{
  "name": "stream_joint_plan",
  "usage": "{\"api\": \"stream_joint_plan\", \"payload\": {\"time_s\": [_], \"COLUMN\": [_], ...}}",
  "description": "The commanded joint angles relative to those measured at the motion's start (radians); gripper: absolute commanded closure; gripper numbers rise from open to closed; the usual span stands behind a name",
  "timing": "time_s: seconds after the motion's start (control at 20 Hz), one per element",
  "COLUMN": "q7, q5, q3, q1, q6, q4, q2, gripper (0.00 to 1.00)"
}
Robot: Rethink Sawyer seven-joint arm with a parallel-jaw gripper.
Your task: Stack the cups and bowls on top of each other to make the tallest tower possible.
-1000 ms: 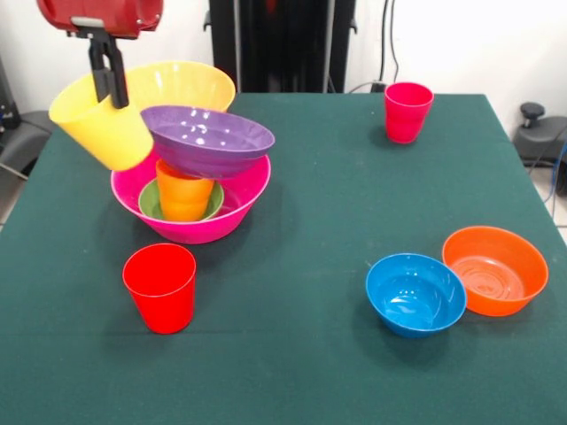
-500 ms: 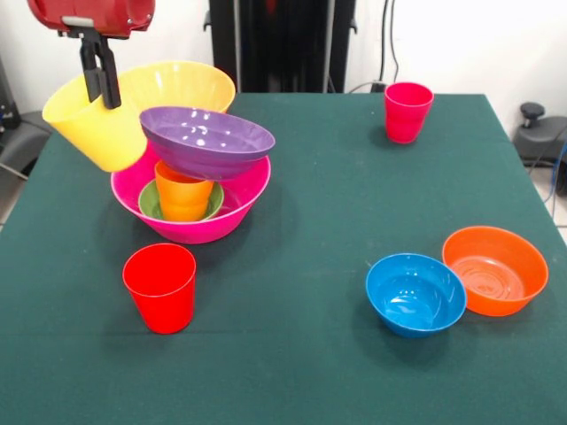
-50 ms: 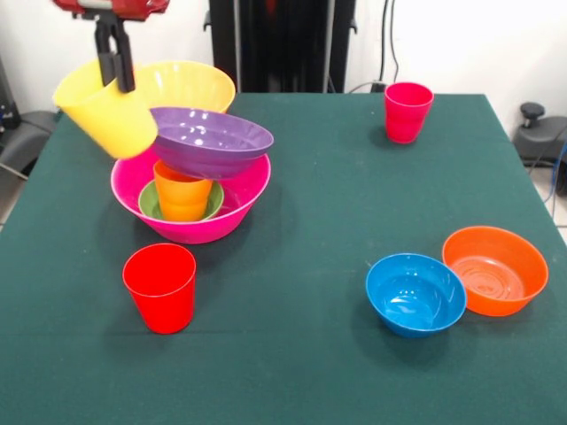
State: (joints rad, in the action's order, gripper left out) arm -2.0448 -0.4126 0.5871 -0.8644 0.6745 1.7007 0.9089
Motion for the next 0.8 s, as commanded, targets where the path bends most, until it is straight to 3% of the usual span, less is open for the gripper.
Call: {"api": "stream_joint_plan", "payload": {"time_s": [0.05, 0.8], "q7": [0.017, -0.073], "q5": [-0.001, -0.010], "q3": [-0.034, -0.098], "q1": [0.069, 0.104], "q6": [0.083, -0.017], "q4": [0.144, 0.269], "q2": [0.091, 0.096], "gripper": [1.00, 1.00]}}
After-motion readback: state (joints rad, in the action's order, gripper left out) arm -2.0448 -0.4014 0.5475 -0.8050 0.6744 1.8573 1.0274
